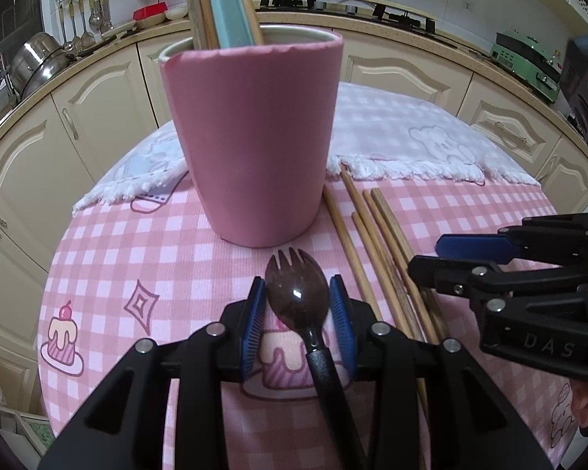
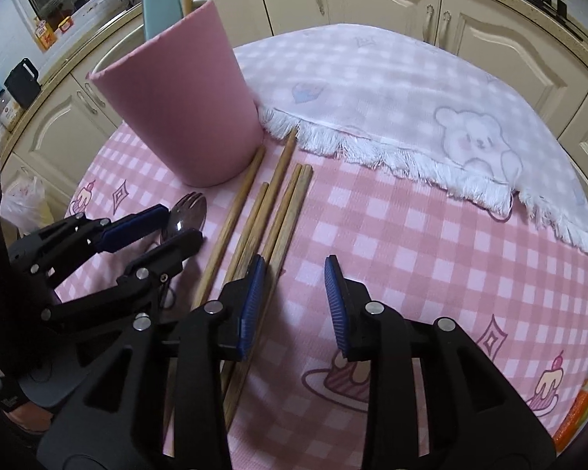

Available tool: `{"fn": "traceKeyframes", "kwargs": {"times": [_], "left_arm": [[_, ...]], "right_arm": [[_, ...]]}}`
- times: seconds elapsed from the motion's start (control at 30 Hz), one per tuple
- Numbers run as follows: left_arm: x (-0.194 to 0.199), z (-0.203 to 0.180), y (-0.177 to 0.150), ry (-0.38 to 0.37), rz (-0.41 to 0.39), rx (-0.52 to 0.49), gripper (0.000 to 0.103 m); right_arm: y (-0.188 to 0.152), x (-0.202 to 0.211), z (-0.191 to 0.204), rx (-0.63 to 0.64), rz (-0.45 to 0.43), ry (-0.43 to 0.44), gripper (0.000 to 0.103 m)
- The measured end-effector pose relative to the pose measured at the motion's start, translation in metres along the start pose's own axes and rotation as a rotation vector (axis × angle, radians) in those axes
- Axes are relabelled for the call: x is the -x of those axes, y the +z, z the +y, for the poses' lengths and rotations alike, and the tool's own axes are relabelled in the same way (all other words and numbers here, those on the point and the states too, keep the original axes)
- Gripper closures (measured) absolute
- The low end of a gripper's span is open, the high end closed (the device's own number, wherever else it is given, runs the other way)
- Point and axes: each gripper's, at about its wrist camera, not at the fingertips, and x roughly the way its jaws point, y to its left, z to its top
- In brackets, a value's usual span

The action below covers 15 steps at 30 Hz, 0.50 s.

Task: Organize utensils
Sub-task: 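Grasp a chopstick with the right tool while the left lifts the spoon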

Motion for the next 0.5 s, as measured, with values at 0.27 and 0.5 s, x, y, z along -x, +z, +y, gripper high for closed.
{"fn": "traceKeyframes", "kwargs": {"times": [0.27,0.5], "left_arm": [[-0.001,0.000,0.000,-0.006,-0.002,-0.001,0.070],[0.000,0.004,-0.001,-0.012,0.000,0.003,0.070]], "right_arm": [[0.007,-0.004,0.004,0.039,0.004,-0.042,0.072],[-0.001,-0.004,0.017,0.125,0.011,-0.121,0.075]]}}
